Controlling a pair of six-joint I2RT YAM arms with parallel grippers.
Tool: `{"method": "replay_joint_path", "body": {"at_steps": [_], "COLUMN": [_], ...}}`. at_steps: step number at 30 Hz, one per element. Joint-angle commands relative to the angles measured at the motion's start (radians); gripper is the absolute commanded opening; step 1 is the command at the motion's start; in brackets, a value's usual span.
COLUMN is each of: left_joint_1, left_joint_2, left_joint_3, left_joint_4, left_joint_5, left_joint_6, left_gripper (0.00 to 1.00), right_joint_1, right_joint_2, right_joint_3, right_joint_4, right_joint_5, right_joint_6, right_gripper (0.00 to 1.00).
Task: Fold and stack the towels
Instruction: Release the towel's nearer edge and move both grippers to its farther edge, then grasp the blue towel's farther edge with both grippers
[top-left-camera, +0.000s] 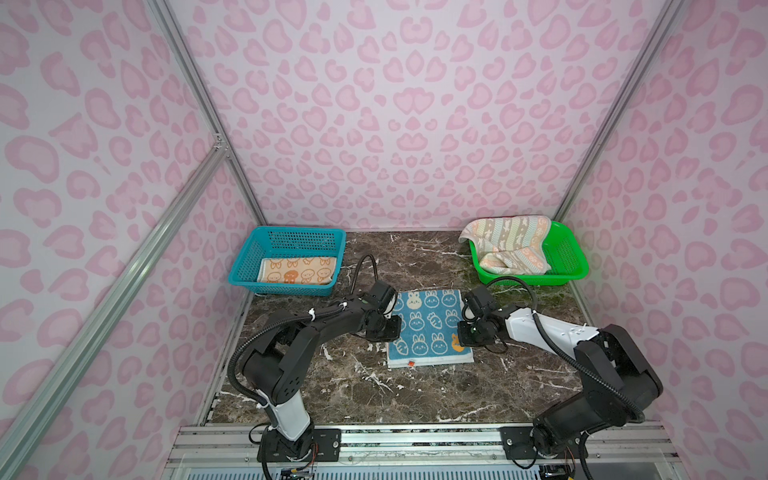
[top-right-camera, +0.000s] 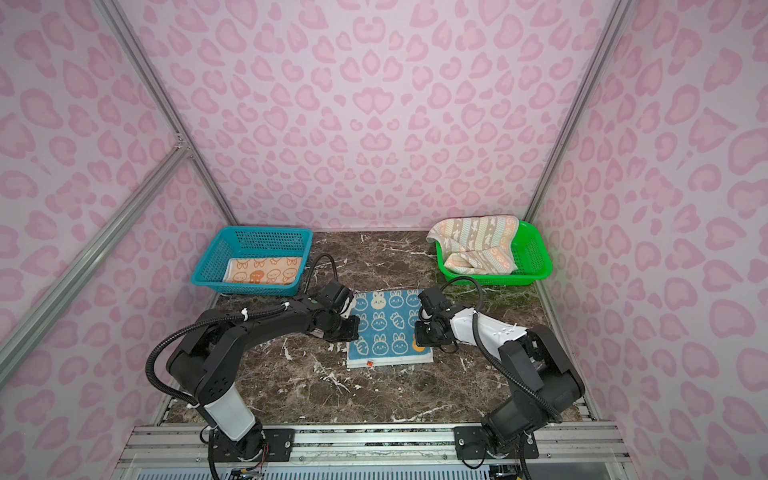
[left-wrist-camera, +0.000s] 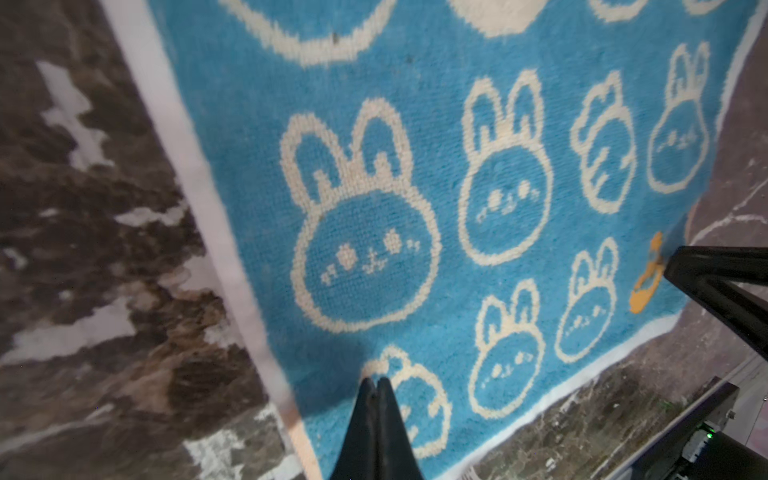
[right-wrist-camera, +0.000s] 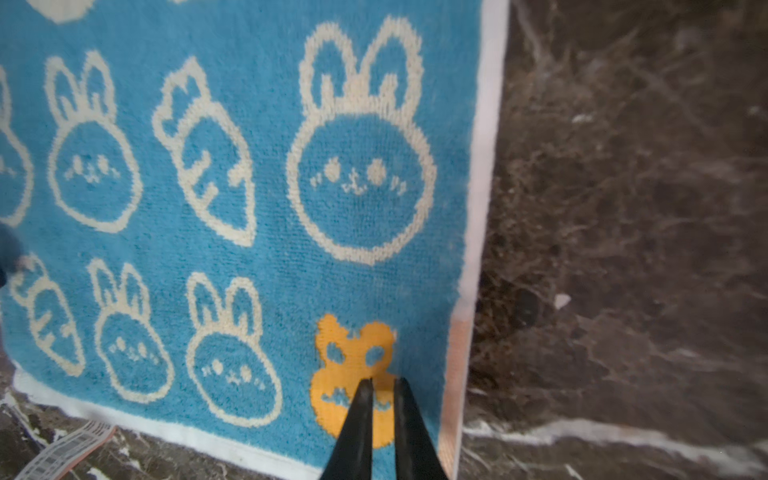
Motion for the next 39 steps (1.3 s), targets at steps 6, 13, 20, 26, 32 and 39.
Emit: {"method": "replay_joint_path", "body": {"at_steps": [6, 13, 20, 26, 32, 39], "left_joint_1": [0.001, 0.001, 0.017, 0.1, 0.183, 0.209], "left_joint_2": [-0.075, -0.116, -0.149, -0.119, -0.017, 0.144], "left_joint_3": [-0.121, -0.15, 0.028, 0.141, 0.195, 0.33], "left_joint_4": [-0.038, -0.105, -0.189, -0.14, -0.059, -0.063], "left_joint_5": [-0.027, -0.026, -0.057, -0.064, -0.066, -0.03], "left_joint_6": [0.0, 0.048, 0.094, 0.051, 0.04, 0.088], "left_gripper": [0.03, 0.03, 0.04, 0.29, 0.55, 0.54], "right_joint_1": [0.081, 0.146, 0.06, -0.065, -0.111, -0.134], "right_joint_2": [-0.004, -0.066, -0.083, -0.017, 0.146, 0.267], "right_joint_3": [-0.055, -0.077, 0.05, 0.147, 0.269, 0.363], "right_joint_4": [-0.004, -0.018, -0.045, 0.039, 0.062, 0.069], "right_joint_5": [-0.033, -0.054, -0.052, -0.027, -0.006, 0.044], "right_joint_6": [0.07, 0.117, 0.052, 0.051, 0.053, 0.087], "right_gripper": [0.12, 0.12, 0.14, 0.27, 0.31, 0.35]}}
